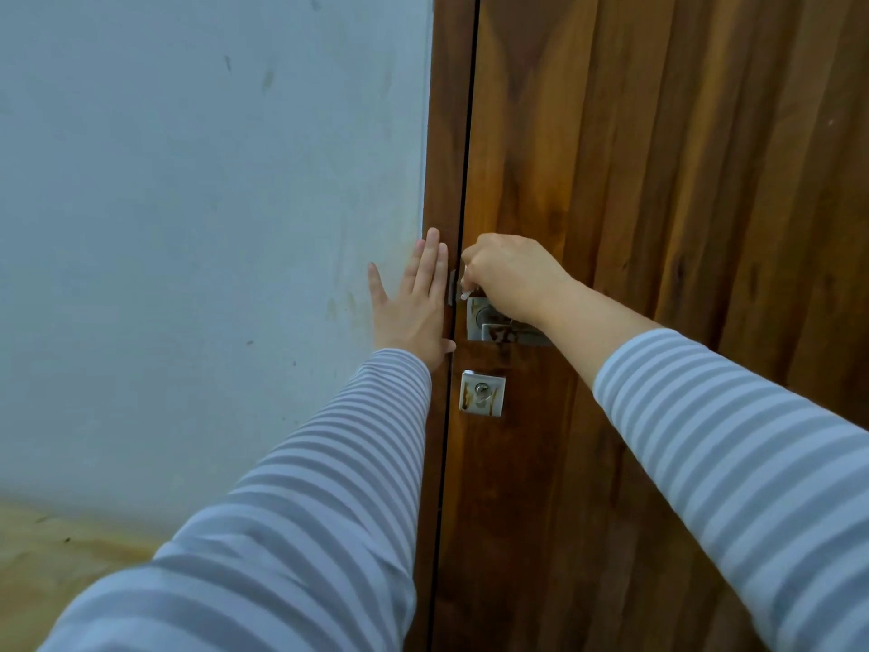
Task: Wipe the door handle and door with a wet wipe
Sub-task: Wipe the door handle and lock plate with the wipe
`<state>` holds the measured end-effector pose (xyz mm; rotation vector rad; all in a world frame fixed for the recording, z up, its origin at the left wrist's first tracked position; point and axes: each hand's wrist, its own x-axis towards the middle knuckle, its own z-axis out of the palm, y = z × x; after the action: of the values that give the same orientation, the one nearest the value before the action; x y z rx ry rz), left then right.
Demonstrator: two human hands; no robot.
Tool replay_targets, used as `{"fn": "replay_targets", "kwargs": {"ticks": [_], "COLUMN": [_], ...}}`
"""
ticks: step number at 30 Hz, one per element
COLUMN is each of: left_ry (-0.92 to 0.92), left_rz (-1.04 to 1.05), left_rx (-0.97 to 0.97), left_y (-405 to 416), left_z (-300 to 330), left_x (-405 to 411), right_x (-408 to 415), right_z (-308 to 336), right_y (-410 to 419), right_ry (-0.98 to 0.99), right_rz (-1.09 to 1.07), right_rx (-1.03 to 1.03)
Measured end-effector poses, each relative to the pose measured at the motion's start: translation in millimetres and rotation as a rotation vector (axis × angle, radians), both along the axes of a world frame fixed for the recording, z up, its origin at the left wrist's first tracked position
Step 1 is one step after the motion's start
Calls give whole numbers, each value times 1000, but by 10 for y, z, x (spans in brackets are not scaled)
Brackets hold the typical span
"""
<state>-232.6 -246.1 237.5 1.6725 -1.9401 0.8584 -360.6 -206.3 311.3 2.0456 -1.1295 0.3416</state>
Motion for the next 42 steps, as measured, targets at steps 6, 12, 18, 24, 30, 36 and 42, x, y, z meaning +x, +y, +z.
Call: {"fn": "replay_targets", "kwargs": {"ticks": [6, 12, 18, 24, 30, 36, 42], "left_ry": [6, 11, 13, 18, 24, 23, 23], "left_rz": [0, 9, 22, 28, 25, 21, 2], "left_rx": [1, 10, 16, 17, 15, 16, 14], "left_y": [-6, 9, 26, 23, 24, 9, 5], "left_z": [-4, 10, 11, -8, -8, -9, -6], "left_x": [-5, -1, -23, -30, -40, -30, -14], "right_x": [-85, -152, -328, -506, -386, -71, 6], "right_z": [-56, -52, -53, -36, 138, 90, 33], "right_y": [68, 112, 147, 216, 186, 60, 44], "right_ry": [66, 42, -14, -43, -252, -258, -193], "right_rz": [-36, -53, -78, -135, -41, 12, -25], "right_rx": [-62, -31, -17, 37, 84, 218, 252]}}
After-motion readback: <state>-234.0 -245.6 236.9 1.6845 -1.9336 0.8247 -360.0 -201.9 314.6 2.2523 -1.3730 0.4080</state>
